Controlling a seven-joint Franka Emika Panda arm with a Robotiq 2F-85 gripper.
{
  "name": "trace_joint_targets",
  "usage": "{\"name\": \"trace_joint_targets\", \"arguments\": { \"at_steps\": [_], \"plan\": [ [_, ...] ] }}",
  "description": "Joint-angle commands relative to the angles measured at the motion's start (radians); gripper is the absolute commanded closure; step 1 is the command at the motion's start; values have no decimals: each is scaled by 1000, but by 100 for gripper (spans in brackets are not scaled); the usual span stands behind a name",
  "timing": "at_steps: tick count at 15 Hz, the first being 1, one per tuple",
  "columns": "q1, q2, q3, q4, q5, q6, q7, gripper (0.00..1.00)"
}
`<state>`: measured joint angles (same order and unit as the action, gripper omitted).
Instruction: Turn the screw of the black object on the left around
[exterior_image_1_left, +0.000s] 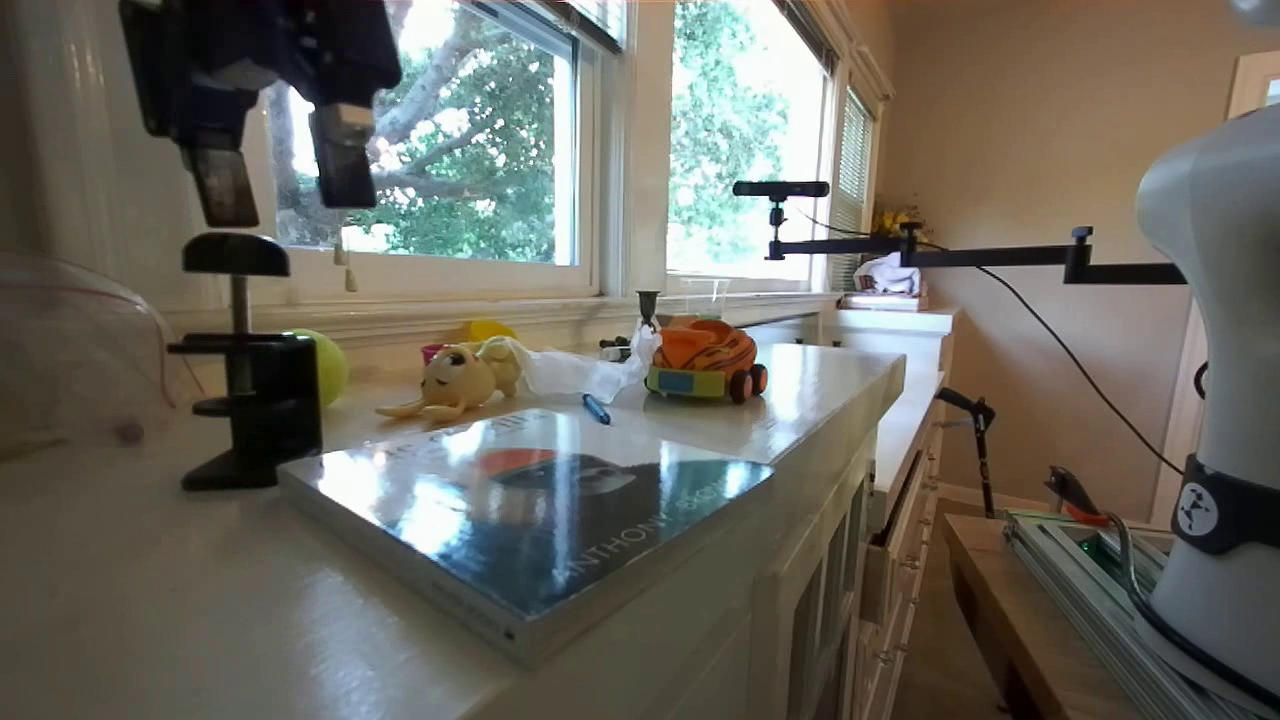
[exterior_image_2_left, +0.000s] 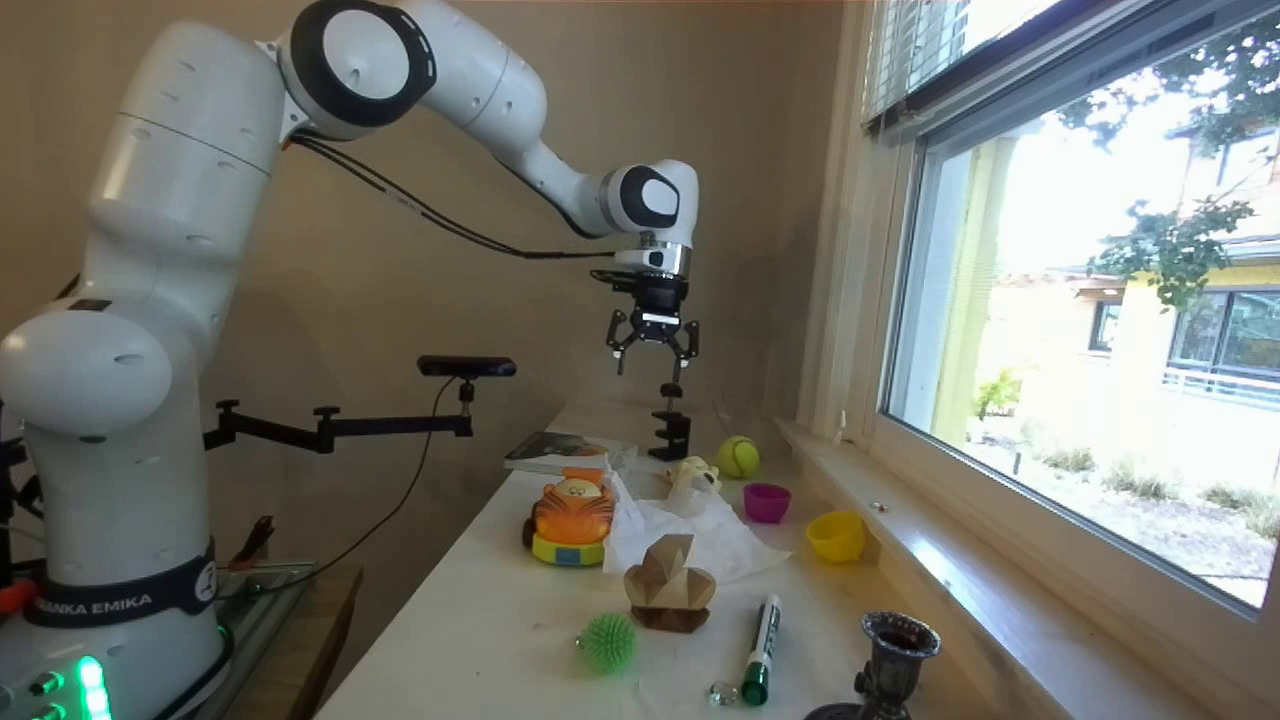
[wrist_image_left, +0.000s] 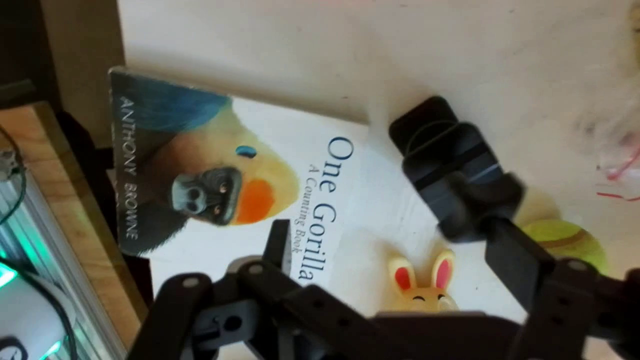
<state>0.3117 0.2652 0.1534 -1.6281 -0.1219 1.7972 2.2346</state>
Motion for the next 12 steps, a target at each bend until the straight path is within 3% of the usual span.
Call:
{"name": "trace_joint_targets", "arguments": {
  "at_steps": [1,5,12],
  "plan": [
    [-14,-117,14,-81,-5,-80,-150,0],
    [-20,-210,18,-141,-41,-101,-252,0],
    [-59,-391,22,-322,2,-12,-667,0]
  ]
}}
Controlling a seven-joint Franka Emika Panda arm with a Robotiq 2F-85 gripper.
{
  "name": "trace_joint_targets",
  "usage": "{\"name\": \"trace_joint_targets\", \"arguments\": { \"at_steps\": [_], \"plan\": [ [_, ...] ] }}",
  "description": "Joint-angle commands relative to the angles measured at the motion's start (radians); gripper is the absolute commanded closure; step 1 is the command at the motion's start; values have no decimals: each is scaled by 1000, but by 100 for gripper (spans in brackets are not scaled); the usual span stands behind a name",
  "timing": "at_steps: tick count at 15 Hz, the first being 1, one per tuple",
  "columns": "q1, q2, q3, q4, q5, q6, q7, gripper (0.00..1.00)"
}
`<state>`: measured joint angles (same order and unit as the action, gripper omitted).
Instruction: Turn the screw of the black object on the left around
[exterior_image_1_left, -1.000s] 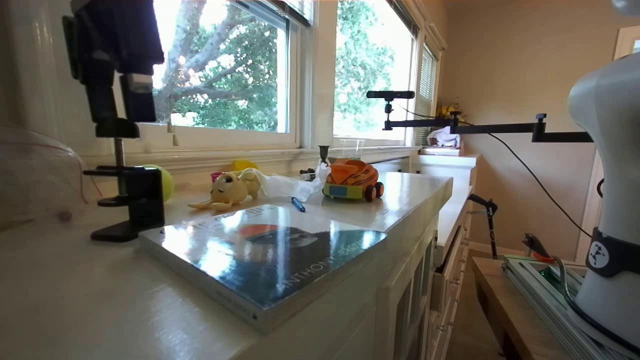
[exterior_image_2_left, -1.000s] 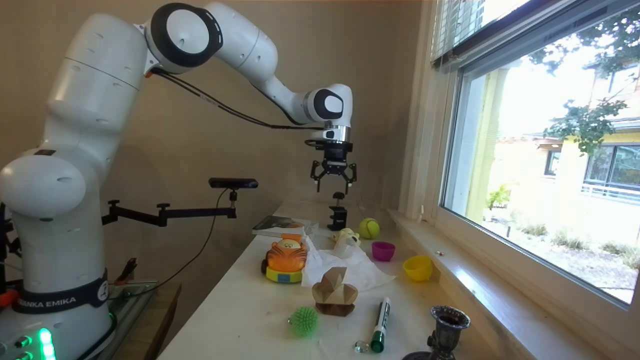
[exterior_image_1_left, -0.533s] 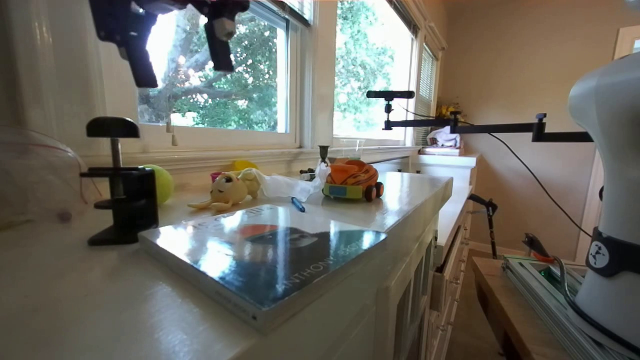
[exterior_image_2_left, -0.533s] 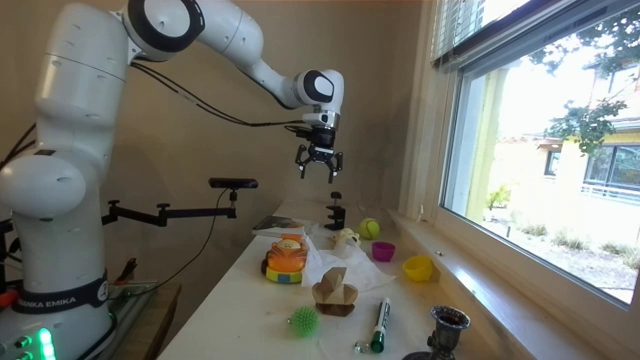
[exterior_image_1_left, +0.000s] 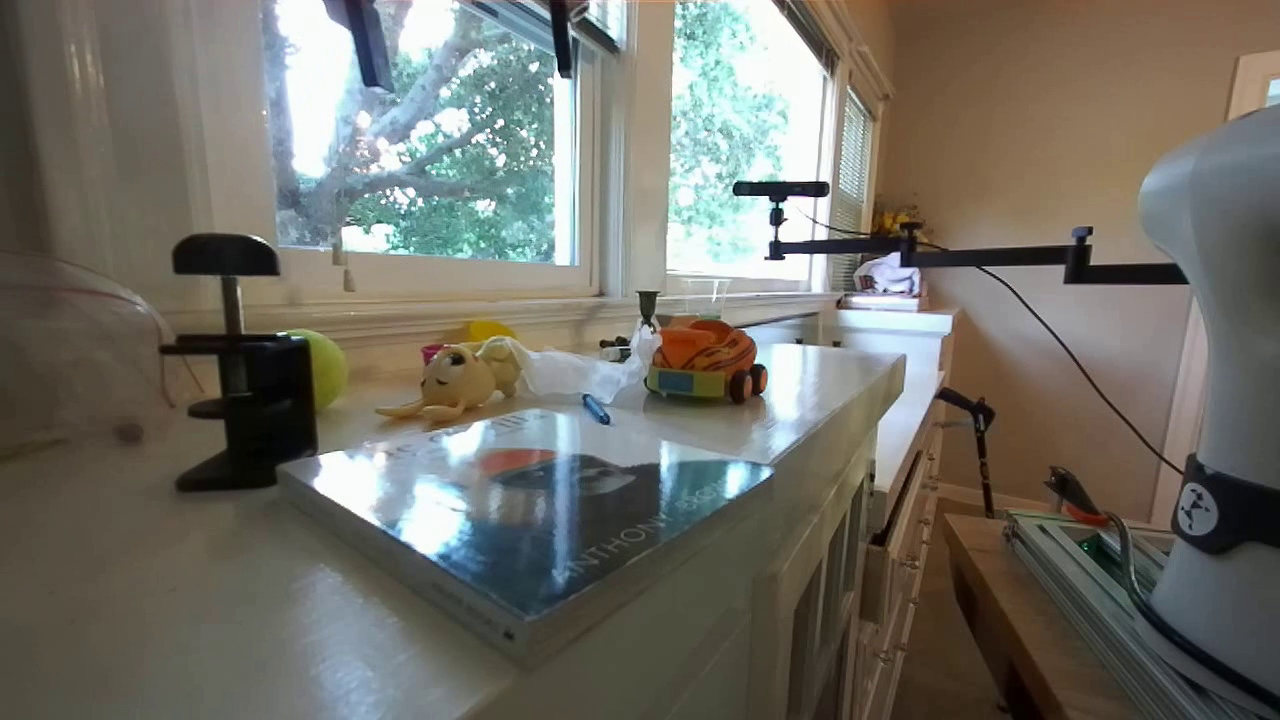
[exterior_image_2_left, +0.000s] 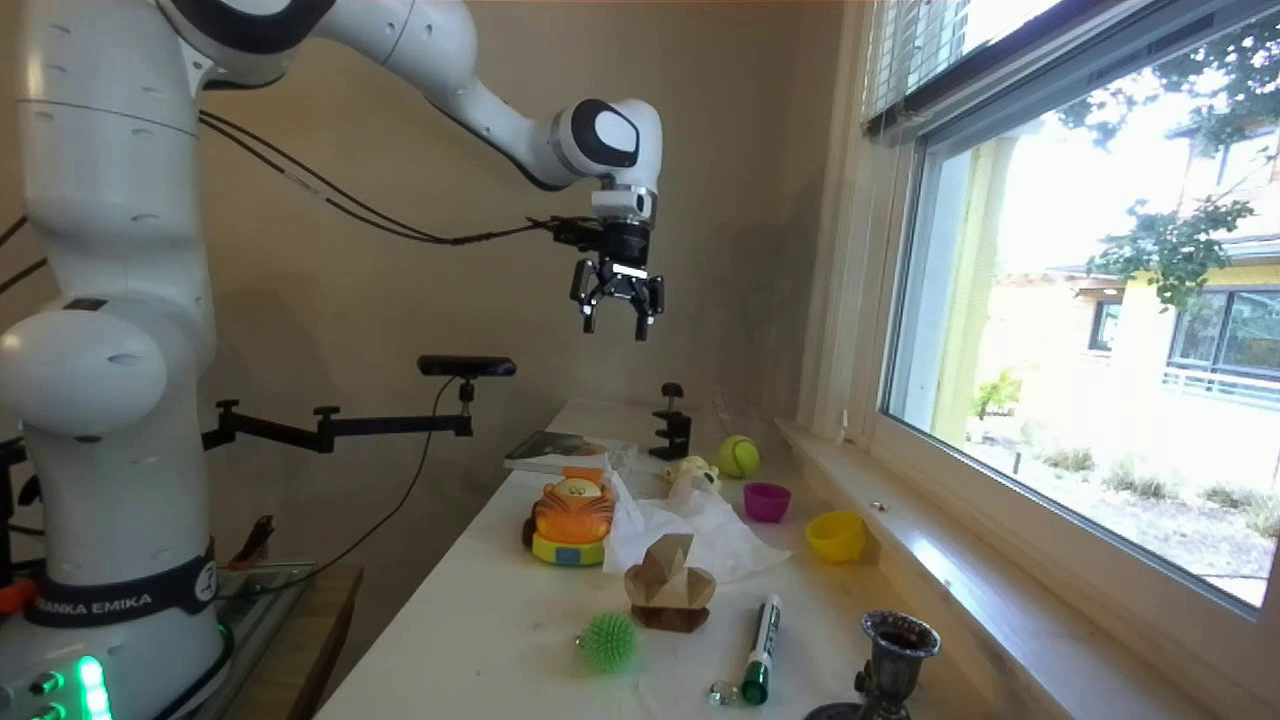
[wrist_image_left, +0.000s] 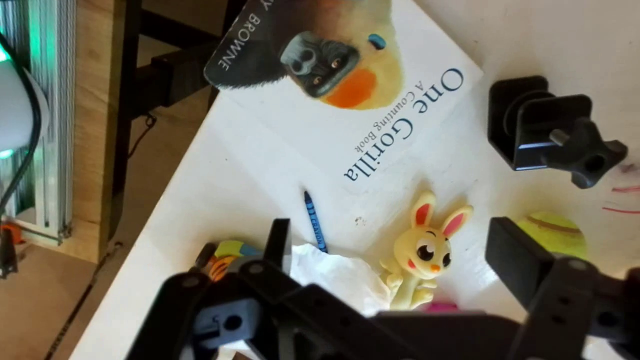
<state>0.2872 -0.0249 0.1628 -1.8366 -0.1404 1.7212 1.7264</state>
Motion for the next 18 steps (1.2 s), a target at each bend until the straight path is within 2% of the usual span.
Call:
{"name": "trace_joint_targets", "arguments": {
  "at_steps": [1,5,9,14,18],
  "plan": [
    [-41,-121,10,-137,31,76,-224,0],
    [-71,-180,-7,-208,102,151,-473,0],
    [-97,-204,-20,-243,201,176,-697,0],
    [-123,-199,-24,-249,309,181,-850,0],
    [-137,-189,-23,-253,374,178,-908,0]
  ]
}}
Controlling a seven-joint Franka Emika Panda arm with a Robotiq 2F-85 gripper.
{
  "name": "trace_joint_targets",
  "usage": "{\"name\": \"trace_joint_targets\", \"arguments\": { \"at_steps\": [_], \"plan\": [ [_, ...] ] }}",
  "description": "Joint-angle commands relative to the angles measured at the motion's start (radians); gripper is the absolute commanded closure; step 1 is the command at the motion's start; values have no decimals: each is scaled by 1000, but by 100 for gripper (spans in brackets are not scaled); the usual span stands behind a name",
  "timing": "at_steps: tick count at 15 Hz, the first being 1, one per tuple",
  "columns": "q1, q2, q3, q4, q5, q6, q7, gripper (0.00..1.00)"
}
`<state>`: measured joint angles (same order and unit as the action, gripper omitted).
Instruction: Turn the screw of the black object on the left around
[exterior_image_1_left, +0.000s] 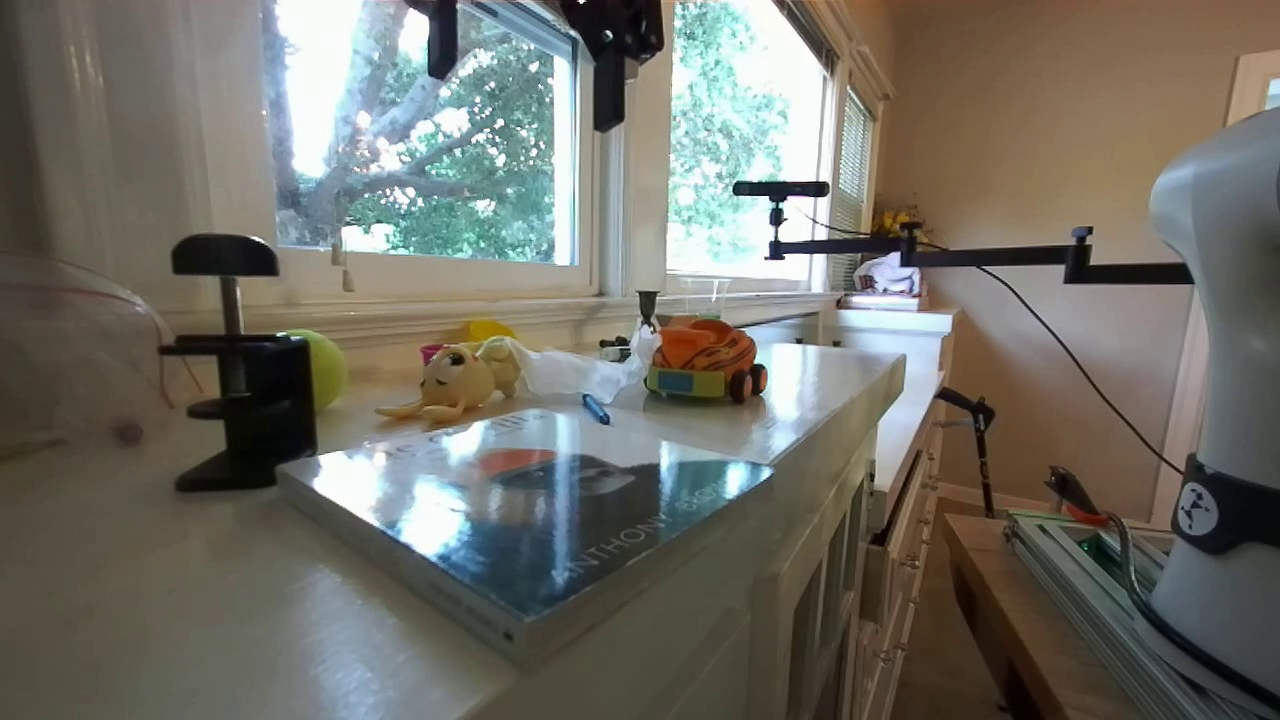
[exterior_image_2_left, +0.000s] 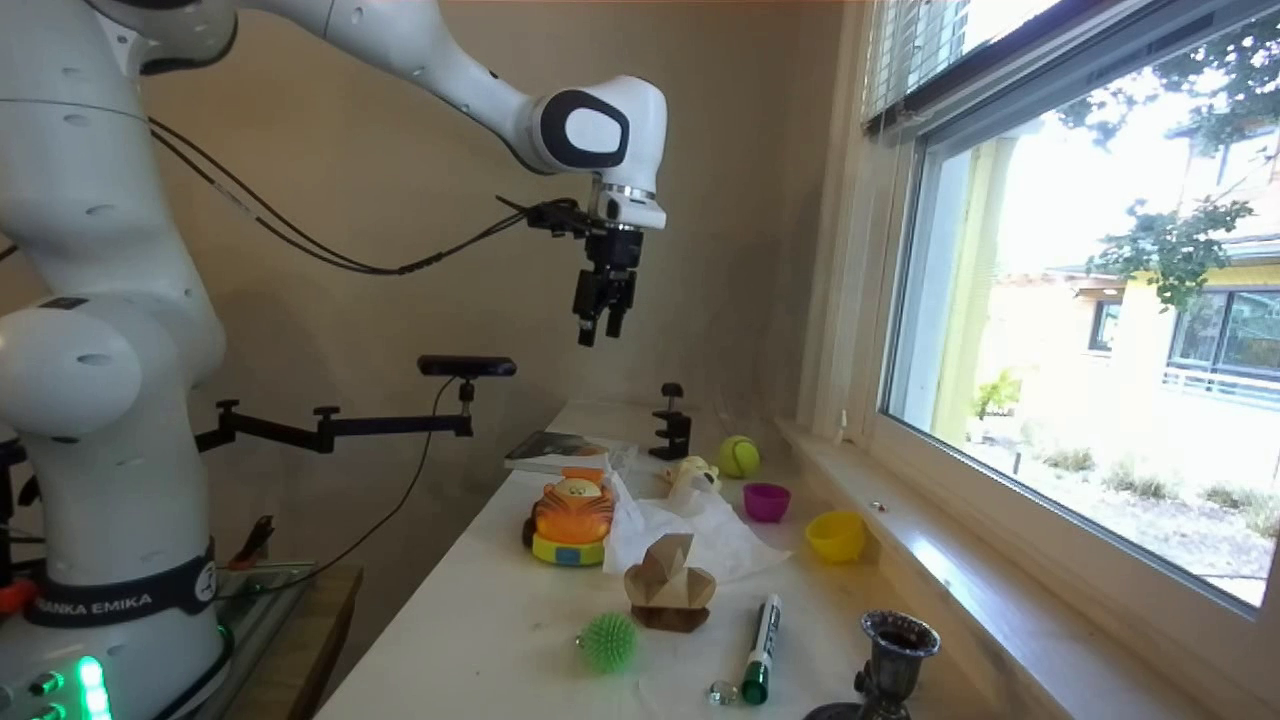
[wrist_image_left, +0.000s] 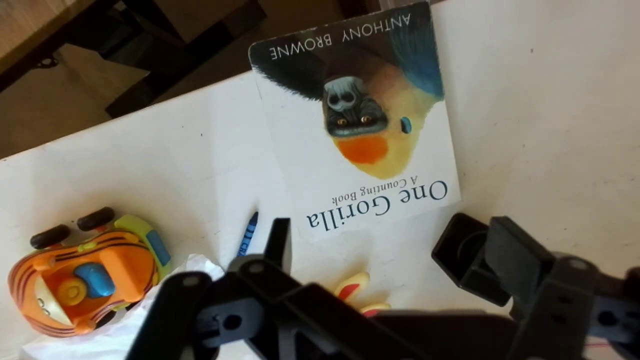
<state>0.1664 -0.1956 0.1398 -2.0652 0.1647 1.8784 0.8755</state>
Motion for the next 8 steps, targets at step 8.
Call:
{"name": "trace_joint_targets", "arguments": {
  "at_steps": [8],
  "plan": [
    [-29,0,15,1,54,-4,-41,0]
  ]
}}
